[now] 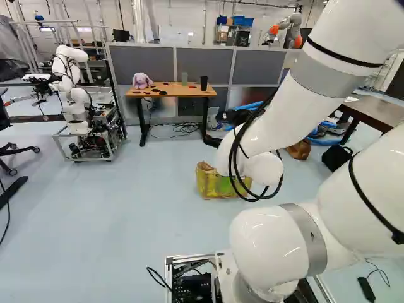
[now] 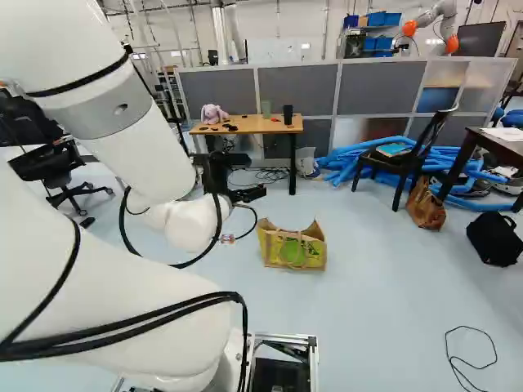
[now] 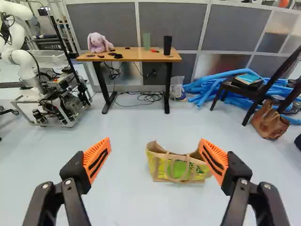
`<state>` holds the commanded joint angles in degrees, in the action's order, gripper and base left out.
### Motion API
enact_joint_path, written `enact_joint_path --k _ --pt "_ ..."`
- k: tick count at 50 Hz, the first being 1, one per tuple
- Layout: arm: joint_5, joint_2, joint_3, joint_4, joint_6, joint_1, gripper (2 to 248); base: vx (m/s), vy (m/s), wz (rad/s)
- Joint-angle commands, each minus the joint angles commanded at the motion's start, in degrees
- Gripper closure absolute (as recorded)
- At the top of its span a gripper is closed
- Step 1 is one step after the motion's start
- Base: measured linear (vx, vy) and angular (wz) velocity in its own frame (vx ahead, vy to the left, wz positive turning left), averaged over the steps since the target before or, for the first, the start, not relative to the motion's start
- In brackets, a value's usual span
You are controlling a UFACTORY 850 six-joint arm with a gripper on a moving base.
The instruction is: Pick up the bag on the ground and place it on the table
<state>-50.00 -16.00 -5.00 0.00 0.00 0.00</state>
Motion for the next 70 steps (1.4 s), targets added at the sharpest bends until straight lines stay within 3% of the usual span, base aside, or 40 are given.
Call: enact_joint_path --k 70 --pt "0.0 0.0 0.0 0.0 0.0 0.0 3 0.061 -0.007 -0.002"
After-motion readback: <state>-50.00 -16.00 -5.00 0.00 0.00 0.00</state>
